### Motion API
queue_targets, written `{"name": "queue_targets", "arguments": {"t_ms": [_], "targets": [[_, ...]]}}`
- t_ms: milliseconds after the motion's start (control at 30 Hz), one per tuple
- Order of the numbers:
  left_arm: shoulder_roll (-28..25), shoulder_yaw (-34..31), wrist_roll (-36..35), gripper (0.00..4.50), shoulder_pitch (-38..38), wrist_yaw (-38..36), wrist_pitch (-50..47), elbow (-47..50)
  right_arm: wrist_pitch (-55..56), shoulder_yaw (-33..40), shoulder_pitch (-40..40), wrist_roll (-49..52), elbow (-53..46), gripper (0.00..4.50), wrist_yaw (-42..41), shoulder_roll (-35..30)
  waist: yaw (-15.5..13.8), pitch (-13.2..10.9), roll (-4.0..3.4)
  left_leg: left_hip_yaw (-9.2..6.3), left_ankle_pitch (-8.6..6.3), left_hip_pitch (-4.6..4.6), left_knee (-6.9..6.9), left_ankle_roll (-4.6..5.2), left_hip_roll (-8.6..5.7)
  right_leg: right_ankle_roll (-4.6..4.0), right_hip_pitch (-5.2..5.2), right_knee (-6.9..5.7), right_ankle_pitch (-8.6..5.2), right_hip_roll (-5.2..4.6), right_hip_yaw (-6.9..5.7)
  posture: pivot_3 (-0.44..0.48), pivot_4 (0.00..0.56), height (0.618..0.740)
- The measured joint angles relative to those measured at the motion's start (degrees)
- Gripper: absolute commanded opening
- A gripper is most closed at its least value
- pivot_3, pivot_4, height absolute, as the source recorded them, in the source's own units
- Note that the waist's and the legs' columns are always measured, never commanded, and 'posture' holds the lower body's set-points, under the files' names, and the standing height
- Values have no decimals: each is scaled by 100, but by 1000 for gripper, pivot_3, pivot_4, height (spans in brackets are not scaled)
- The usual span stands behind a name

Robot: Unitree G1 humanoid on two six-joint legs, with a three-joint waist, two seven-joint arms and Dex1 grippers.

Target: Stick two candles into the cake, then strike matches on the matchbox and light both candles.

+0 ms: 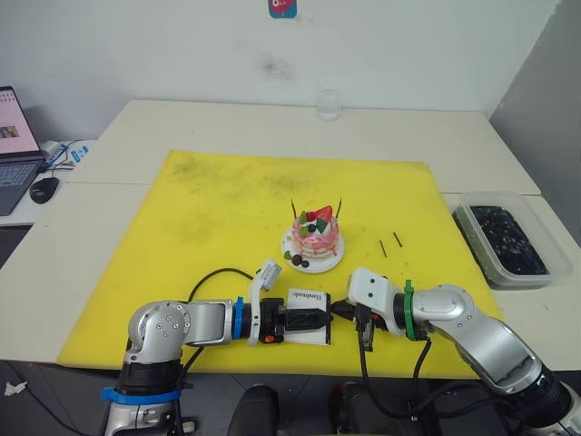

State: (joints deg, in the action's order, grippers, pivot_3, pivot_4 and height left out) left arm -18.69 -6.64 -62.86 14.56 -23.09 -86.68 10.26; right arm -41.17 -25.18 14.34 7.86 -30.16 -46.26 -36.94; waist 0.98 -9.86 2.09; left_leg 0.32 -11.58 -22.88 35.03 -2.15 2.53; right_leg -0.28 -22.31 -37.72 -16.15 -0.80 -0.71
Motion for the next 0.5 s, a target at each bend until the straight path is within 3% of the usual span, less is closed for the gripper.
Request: {"name": "queue_targets", "arguments": {"t_ms": [300, 500], "targets": [[-13, 114, 207, 46, -105, 0, 131, 86, -122, 96, -106, 36, -217, 0, 30, -80, -1, -3, 0, 5, 6, -2, -9, 10, -4, 1, 0, 2, 0, -12, -8, 0, 150, 740], [-17, 106, 180, 46, -217, -35, 205, 254, -417, 1059, -472, 431, -912, 0, 82, -304, -20, -8, -2, 7, 1, -5, -14, 2, -7, 1, 1, 2, 1, -16, -12, 0, 150, 740]]}}
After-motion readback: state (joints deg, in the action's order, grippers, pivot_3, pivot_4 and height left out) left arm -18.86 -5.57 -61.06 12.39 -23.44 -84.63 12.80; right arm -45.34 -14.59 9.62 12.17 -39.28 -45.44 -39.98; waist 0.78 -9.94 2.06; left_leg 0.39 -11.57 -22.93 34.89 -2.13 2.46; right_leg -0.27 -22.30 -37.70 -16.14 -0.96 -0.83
